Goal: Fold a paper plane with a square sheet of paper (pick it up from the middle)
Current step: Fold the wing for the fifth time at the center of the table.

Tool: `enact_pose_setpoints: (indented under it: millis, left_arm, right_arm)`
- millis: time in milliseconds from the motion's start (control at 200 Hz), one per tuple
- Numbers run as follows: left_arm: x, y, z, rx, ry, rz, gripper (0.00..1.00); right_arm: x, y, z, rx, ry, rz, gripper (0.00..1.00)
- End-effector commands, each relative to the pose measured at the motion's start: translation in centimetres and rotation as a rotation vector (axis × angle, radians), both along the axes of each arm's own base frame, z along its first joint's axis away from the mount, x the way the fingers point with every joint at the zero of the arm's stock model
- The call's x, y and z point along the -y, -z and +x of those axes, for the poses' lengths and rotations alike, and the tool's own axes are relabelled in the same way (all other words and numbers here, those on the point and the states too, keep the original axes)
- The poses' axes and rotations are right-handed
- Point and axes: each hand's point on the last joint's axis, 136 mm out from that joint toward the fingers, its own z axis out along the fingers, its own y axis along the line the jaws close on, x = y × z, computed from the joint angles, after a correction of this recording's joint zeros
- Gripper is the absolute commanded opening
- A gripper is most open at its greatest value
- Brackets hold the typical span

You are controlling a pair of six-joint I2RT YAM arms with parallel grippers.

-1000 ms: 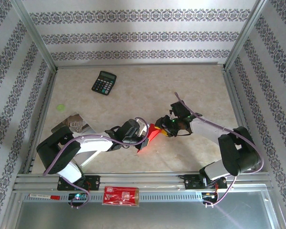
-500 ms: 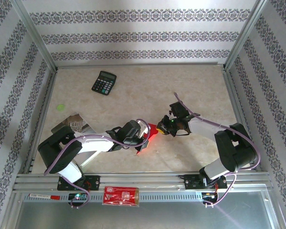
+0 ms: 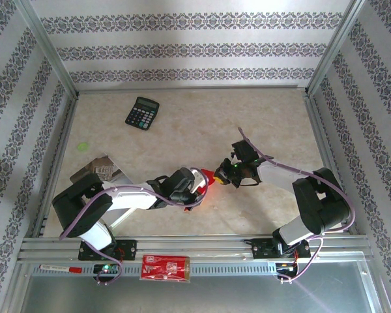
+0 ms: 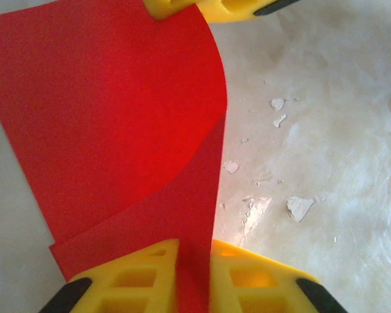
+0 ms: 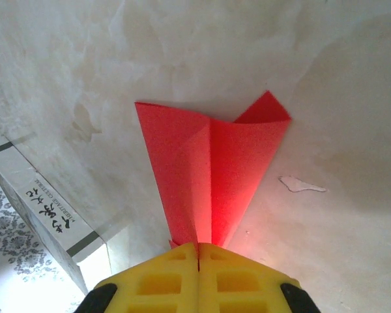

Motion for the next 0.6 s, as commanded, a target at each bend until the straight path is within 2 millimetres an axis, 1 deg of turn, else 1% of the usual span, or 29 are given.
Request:
enact_pose_setpoints:
  millis: [0, 155, 275, 460, 595]
  left_arm:
    - [-0.2, -0.8, 0.2, 0.079, 0.033, 0.051, 0.22]
    - [-0.6, -0.5, 0.7, 0.098, 0.010, 0.086, 0.31]
    - [-1.0, -0.7, 1.1, 0.120, -0.010, 0.103, 0.33]
    - [-0.9, -0.8, 1.2, 0.131, -0.007, 0.105, 0.33]
    - [-0.8, -0.8, 1.3, 0.128, -0.008, 0.103, 0.28]
  right_arm:
    - [-0.3, -0.1, -0.4, -0.024, 0.007, 0.032, 0.00]
    - [-0.4, -0.3, -0.5, -0.024, 0.006, 0.038, 0.00]
    - [-0.3, -0.3, -0.7, -0.026, 0.009, 0.037, 0.00]
    - [-0.4, -0.2, -0.7, -0.030, 0.007, 0.040, 0.00]
    - [-0.5, -0.3, -0.8, -0.031, 0.004, 0.043, 0.00]
